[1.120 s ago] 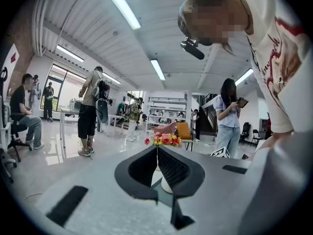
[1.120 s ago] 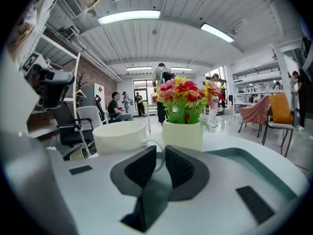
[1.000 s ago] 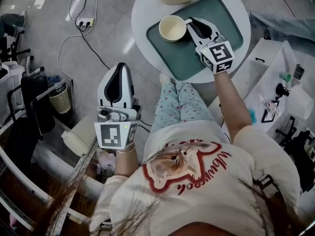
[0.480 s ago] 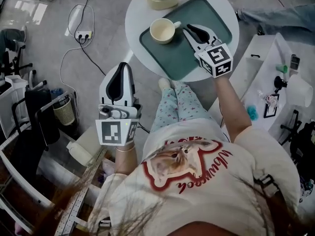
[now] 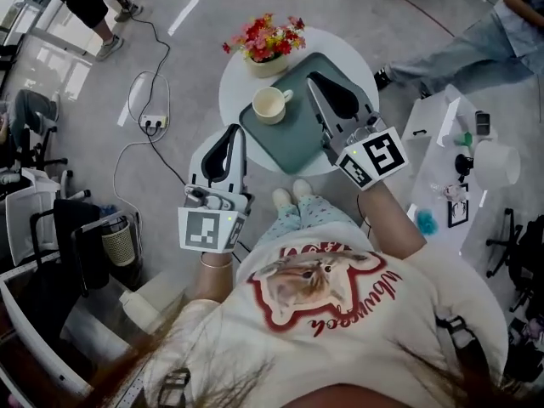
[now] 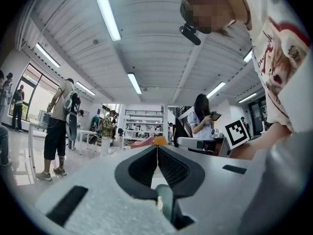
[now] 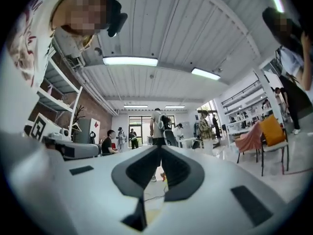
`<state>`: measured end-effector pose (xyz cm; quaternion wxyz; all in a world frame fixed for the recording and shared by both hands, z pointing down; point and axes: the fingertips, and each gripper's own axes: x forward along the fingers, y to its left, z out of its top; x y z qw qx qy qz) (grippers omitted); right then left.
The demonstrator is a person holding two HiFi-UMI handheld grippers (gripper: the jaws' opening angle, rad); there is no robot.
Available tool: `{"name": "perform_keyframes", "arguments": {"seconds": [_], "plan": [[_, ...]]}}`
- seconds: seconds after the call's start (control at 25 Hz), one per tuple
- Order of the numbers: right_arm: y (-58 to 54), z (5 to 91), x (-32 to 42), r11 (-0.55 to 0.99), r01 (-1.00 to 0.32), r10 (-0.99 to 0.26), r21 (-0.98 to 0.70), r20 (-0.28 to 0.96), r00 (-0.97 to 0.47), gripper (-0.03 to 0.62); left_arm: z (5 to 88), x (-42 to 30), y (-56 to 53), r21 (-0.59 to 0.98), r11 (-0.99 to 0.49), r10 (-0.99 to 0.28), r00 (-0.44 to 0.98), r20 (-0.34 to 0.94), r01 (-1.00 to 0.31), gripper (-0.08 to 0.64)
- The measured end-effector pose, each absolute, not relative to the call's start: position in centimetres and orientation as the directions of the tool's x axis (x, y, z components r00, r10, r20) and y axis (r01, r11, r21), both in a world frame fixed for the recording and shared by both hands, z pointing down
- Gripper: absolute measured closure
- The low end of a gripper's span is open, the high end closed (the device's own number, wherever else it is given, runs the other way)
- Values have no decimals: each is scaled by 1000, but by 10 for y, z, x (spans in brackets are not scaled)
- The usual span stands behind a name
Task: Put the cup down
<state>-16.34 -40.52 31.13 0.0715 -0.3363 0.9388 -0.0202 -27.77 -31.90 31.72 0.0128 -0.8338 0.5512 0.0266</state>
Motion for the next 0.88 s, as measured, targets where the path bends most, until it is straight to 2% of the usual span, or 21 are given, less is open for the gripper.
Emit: {"name": "perform_keyframes", "arguments": {"seconds": [0.32, 0.64, 0.88], "plan": [[-368, 271, -173, 800, -599, -600, -30, -50, -799, 563, 277, -253, -318, -7, -436, -892, 434, -125, -900, 541], [-347, 257, -157, 798, -597, -601, -76, -149, -785, 563, 276, -232, -309, -24, -478, -871, 478, -115, -878, 542], [-314, 263, -151, 839, -541, -544, -52, -119, -831, 563, 266, -218, -285, -77, -477, -868, 483, -111, -875, 541]]}}
